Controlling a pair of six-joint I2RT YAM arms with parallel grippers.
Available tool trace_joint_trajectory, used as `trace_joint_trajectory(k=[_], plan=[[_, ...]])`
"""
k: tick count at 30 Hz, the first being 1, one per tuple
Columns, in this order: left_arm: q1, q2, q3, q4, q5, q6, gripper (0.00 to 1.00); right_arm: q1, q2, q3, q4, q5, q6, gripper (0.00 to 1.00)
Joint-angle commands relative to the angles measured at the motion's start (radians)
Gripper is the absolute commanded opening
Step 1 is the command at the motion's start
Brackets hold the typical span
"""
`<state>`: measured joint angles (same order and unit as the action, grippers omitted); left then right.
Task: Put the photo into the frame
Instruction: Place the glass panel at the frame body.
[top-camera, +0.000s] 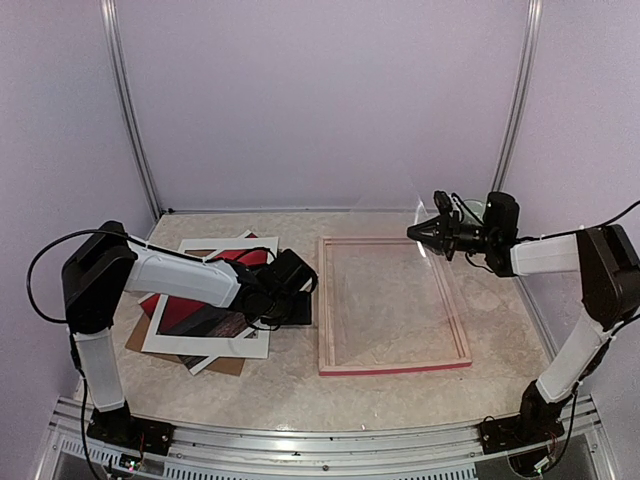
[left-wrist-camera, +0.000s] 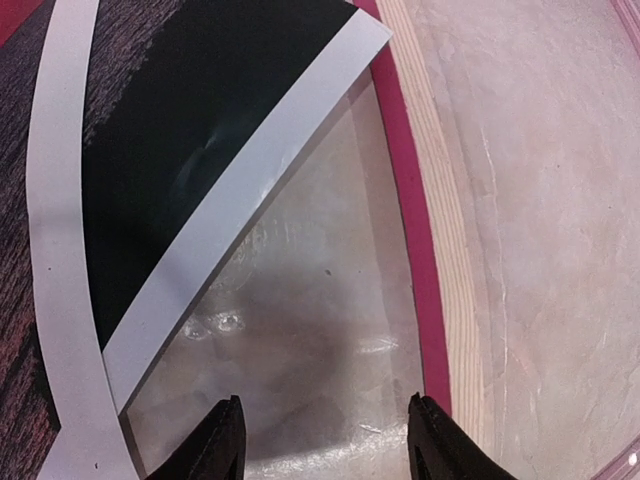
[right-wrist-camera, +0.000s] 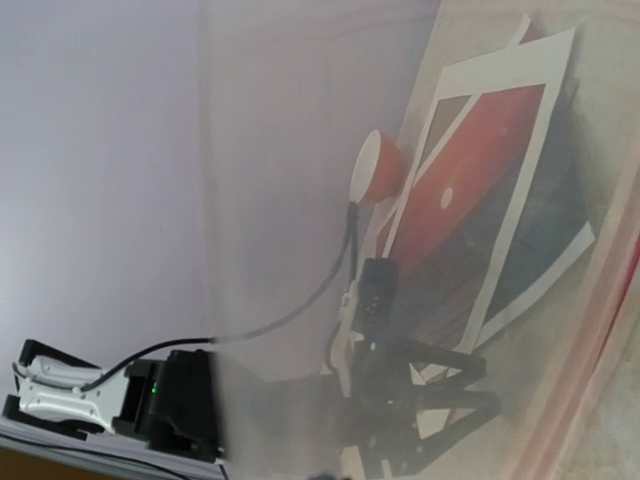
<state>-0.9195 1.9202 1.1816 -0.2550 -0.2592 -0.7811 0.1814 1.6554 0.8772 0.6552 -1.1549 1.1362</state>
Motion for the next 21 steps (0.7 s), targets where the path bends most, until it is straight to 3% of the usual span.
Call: trace_joint_trajectory(k=[1,21], plan=[[0.004,-0.034,-0.018,0.001,-0.017,-0.009,0.56,0.012,0.021,-0.014,0.047,0.012,0.029,0.08],[0.008,-0.030,-0.022,0.007,-0.014,-0.009,0.56,0.020,0.044,-0.010,0.178,0.018,0.175,0.08]])
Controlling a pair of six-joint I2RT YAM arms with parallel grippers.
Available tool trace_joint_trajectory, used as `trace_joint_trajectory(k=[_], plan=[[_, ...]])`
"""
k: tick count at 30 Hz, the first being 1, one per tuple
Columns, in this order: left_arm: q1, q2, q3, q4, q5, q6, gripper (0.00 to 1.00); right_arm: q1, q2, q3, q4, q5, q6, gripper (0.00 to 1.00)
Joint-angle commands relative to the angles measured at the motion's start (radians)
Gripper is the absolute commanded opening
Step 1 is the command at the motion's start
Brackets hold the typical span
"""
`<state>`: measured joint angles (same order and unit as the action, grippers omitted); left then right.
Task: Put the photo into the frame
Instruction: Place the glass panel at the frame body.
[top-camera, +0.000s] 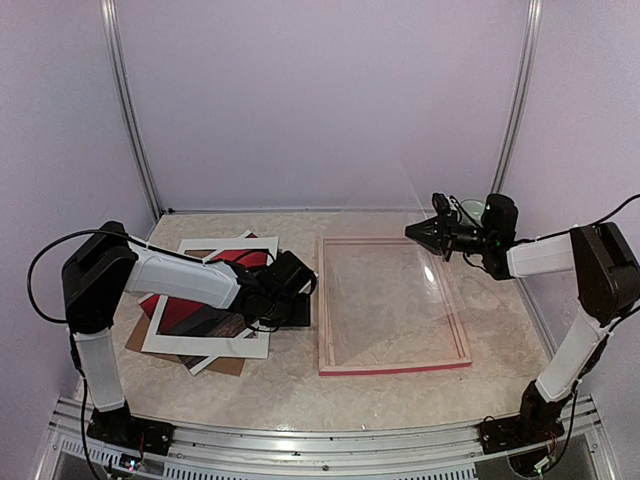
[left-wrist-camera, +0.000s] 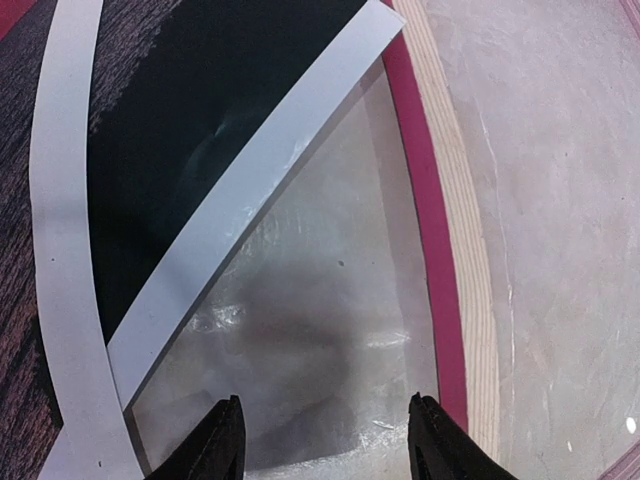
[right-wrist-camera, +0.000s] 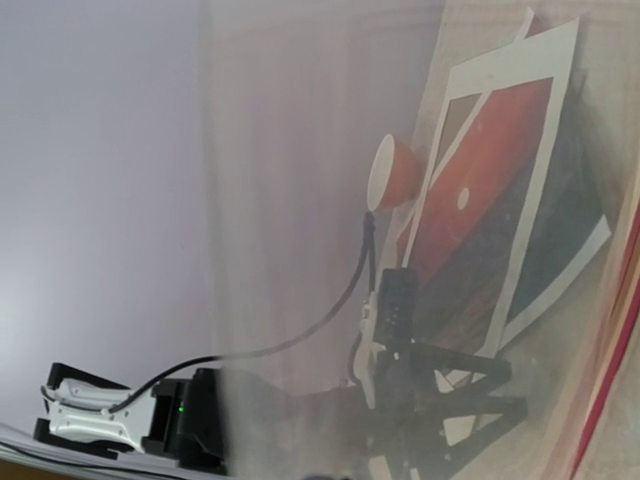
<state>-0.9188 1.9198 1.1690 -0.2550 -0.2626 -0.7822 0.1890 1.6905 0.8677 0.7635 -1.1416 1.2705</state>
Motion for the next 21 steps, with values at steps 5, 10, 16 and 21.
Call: trace_joint_trajectory(k=[5,10,16,21], plan=[[0.007,-0.028,-0.012,0.010,-0.008,-0.008,0.56,0.012,0.002,0.003,0.076,0.017,0.063,0.08],[0.006,-0.024,-0.014,0.016,0.000,-0.008,0.56,0.012,-0.013,0.003,0.074,0.031,0.086,0.07],[0.006,-0.020,-0.014,0.023,0.005,-0.008,0.56,0.016,-0.035,-0.005,0.065,0.053,0.094,0.06],[0.007,-0.018,-0.014,0.025,0.008,-0.005,0.56,0.018,-0.030,-0.015,0.048,0.065,0.080,0.05]])
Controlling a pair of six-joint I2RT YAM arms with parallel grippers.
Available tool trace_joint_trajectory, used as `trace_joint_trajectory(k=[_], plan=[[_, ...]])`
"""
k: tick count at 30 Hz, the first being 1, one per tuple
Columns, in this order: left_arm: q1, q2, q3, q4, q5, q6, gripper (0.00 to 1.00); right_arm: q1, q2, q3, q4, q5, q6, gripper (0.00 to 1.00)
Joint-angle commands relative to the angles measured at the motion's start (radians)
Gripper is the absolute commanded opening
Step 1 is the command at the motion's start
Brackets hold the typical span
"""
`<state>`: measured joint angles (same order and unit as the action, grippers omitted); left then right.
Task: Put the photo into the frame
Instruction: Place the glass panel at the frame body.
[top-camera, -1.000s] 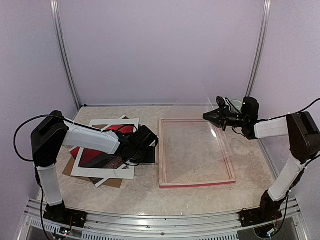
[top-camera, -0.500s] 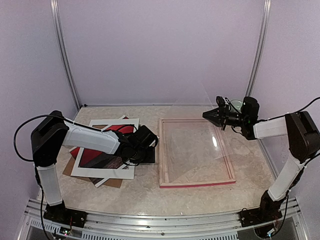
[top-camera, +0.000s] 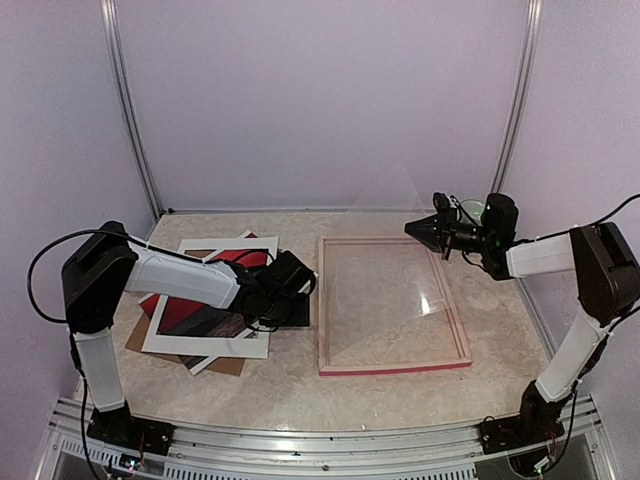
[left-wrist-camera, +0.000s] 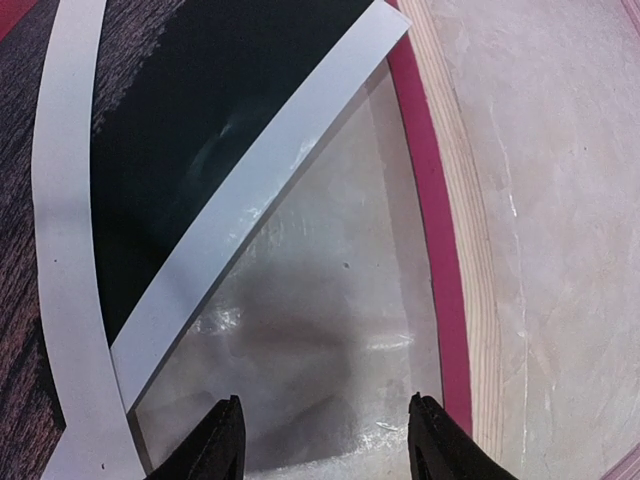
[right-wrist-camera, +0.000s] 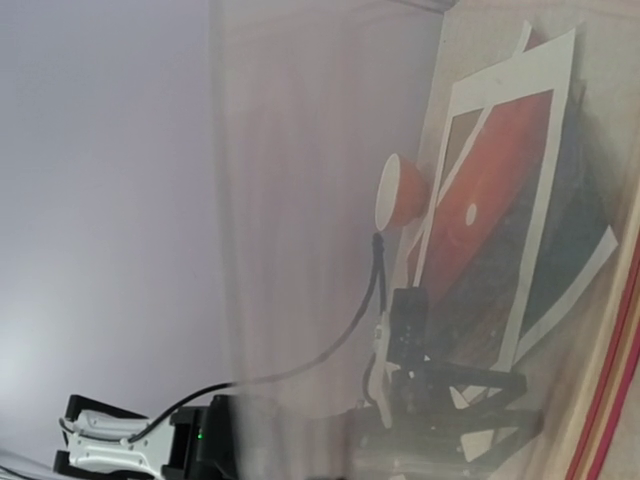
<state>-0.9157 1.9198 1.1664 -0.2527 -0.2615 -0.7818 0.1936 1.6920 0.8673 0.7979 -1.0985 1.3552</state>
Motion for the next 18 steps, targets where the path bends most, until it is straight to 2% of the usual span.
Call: trace_joint_trajectory(k=[1,18], plan=[[0.003,-0.017,-0.012,0.022,0.006,-0.007,0.56,0.013,-0.030,-0.018,0.015,0.022,-0.006,0.05],[0.003,-0.020,-0.028,0.031,0.009,-0.013,0.56,0.014,0.031,-0.077,0.076,0.005,-0.021,0.05]])
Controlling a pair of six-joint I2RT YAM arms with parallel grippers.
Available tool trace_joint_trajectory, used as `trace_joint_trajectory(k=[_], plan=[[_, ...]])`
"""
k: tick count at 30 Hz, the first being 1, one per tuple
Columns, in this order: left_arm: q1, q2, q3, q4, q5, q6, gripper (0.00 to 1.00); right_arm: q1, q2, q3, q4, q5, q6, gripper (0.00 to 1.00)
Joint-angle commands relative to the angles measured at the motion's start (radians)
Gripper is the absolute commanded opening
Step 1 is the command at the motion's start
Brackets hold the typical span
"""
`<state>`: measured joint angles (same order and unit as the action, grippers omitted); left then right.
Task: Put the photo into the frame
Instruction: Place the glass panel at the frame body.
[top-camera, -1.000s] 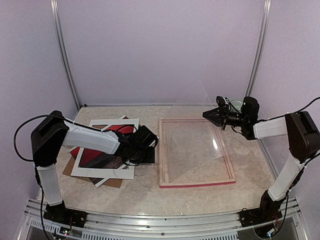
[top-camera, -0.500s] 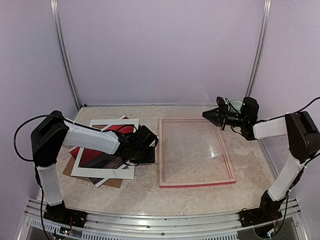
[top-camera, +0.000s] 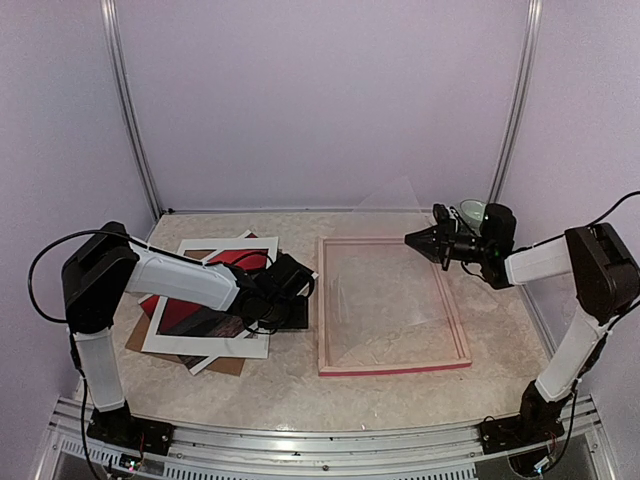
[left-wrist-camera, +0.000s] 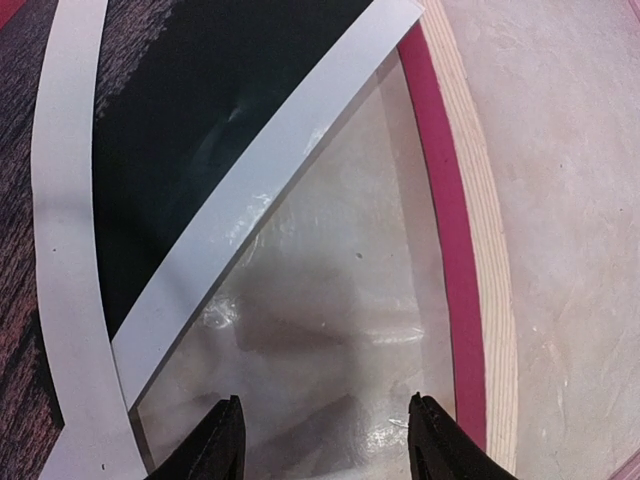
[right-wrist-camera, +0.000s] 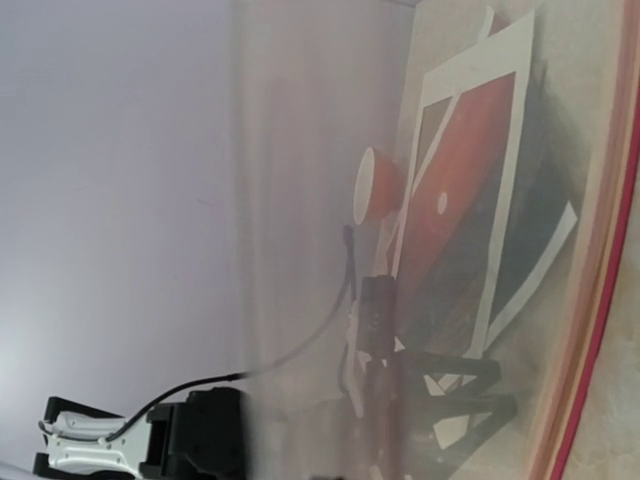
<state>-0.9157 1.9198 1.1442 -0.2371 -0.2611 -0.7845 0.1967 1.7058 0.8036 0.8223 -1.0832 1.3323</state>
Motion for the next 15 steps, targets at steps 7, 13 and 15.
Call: trace_joint_trajectory(k=[7,13,15], plan=[[0.002,-0.016,-0.005,0.017,0.014,-0.012,0.56,0.011,0.025,0.002,0.041,-0.017,-0.001,0.06],[0.000,-0.015,-0.006,0.017,0.013,-0.015,0.56,0.011,0.046,0.004,0.028,-0.024,-0.012,0.11],[-0.001,-0.016,-0.008,0.017,0.013,-0.015,0.56,0.011,0.054,0.010,0.026,-0.027,-0.012,0.14]])
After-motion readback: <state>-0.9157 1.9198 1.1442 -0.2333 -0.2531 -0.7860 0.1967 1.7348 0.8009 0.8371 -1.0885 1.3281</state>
